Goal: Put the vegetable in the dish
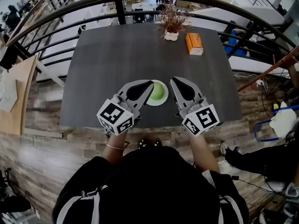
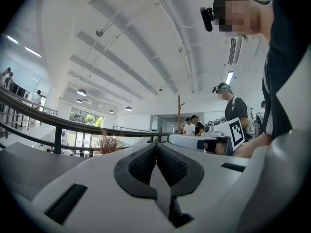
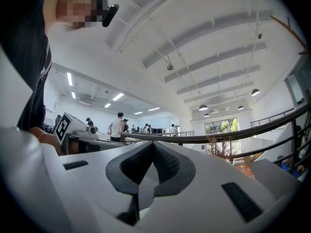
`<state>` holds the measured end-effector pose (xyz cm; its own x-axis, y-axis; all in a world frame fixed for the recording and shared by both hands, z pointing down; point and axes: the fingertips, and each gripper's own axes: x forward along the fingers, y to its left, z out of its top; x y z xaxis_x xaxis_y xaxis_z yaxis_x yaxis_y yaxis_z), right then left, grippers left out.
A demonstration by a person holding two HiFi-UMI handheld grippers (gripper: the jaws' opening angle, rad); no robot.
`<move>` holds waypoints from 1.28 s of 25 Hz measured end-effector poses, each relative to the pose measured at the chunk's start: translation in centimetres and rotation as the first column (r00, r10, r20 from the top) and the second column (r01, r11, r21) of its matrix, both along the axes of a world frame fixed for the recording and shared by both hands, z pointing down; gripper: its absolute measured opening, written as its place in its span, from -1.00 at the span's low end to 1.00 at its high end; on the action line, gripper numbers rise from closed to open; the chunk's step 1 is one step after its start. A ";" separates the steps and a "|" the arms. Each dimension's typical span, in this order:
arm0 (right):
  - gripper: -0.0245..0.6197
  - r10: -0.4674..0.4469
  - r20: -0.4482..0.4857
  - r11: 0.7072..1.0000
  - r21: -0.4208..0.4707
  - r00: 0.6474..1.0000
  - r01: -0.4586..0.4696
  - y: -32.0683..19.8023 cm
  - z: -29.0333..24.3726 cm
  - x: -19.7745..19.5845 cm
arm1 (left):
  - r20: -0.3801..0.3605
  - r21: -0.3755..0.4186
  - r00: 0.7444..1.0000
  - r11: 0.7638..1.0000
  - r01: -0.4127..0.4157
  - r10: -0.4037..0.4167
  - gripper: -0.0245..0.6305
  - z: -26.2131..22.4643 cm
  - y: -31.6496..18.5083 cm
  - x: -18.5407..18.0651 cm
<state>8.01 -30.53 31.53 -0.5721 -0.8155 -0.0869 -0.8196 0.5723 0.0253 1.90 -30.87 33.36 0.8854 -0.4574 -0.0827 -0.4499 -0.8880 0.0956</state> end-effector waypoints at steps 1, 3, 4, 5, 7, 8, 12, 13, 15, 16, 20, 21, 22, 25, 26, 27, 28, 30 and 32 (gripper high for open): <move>-0.90 -0.001 0.002 1.000 -0.001 1.000 0.001 0.1 0.0 0.0 | 0.000 0.002 1.000 1.000 -0.001 0.001 -0.89 -0.1 0.1 0.0; -0.90 -0.002 0.002 1.000 0.000 1.000 0.002 0.2 -0.1 -0.1 | 0.002 0.004 1.000 1.000 -0.003 0.003 -0.89 -0.1 0.1 0.0; -0.90 -0.003 0.002 1.000 0.001 1.000 0.003 0.2 -0.1 -0.1 | 0.003 0.003 1.000 1.000 -0.003 0.003 -0.89 -0.1 0.1 0.0; -0.90 -0.004 0.001 1.000 0.002 1.000 0.004 0.2 -0.2 -0.2 | 0.005 0.003 1.000 1.000 -0.003 0.003 -0.89 0.0 0.1 -0.1; -0.90 -0.006 -0.001 1.000 0.004 1.000 0.006 0.2 -0.3 -0.3 | 0.007 0.003 1.000 1.000 -0.004 0.004 -0.89 -0.1 0.1 -0.1; -0.90 -0.007 -0.002 1.000 0.005 1.000 0.007 0.2 -0.4 -0.4 | 0.009 0.003 1.000 1.000 -0.005 0.005 -0.89 -0.1 0.1 -0.1; -0.90 -0.004 -0.009 1.000 0.004 1.000 0.004 0.3 -0.4 -0.5 | 0.013 0.006 1.000 1.000 -0.008 0.008 -0.89 -0.2 0.3 -0.2; -0.90 -0.003 -0.010 1.000 0.004 1.000 0.003 0.3 -0.4 -0.5 | 0.013 0.007 1.000 1.000 -0.008 0.008 -0.89 -0.1 0.3 -0.2; -0.90 -0.003 -0.014 1.000 0.005 1.000 0.003 0.2 -0.3 -0.6 | 0.014 0.008 1.000 1.000 -0.008 0.008 -0.89 -0.1 0.2 -0.2; -0.90 -0.003 -0.014 1.000 0.005 1.000 0.003 0.2 -0.3 -0.6 | 0.014 0.008 1.000 1.000 -0.008 0.008 -0.89 -0.1 0.2 -0.3; -0.90 -0.005 -0.015 1.000 0.002 1.000 0.005 0.2 -0.3 -0.6 | 0.016 0.007 1.000 1.000 -0.009 0.009 -0.89 -0.1 0.3 -0.3; -0.90 -0.004 -0.014 1.000 0.001 1.000 0.004 0.2 -0.3 -0.6 | 0.017 0.007 1.000 1.000 -0.009 0.009 -0.89 -0.2 0.3 -0.2; -0.90 -0.003 -0.012 1.000 -0.001 1.000 0.003 0.2 -0.3 -0.6 | 0.017 0.006 1.000 1.000 -0.010 0.010 -0.89 -0.2 0.3 -0.3; -0.90 -0.001 -0.010 1.000 -0.002 1.000 0.001 0.2 -0.2 -0.6 | 0.015 0.004 1.000 1.000 -0.009 0.009 -0.89 -0.1 0.3 -0.3; -0.90 0.000 -0.010 1.000 -0.002 1.000 0.000 0.2 -0.1 -0.5 | 0.016 0.003 1.000 1.000 -0.009 0.009 -0.89 0.0 0.3 -0.3; -0.90 0.001 -0.010 1.000 -0.002 1.000 -0.001 0.2 -0.1 -0.5 | 0.017 0.002 1.000 1.000 -0.009 0.009 -0.89 0.0 0.3 -0.2; -0.90 0.001 -0.010 1.000 -0.003 1.000 -0.001 0.3 -0.1 -0.4 | 0.018 0.002 1.000 1.000 -0.010 0.010 -0.89 0.1 0.4 -0.1; -0.90 0.002 -0.010 1.000 -0.004 1.000 -0.002 0.4 0.0 -0.2 | 0.021 0.003 1.000 1.000 -0.012 0.012 -0.89 0.1 0.5 0.1; -0.90 0.002 -0.011 1.000 -0.004 1.000 -0.002 0.4 0.1 -0.2 | 0.021 0.002 1.000 1.000 -0.013 0.013 -0.89 0.2 0.5 0.2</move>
<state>7.85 -30.17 31.63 -0.5712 -0.8172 -0.0773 -0.8206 0.5706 0.0320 2.06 -30.39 33.55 0.8929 -0.4455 -0.0652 -0.4400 -0.8941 0.0840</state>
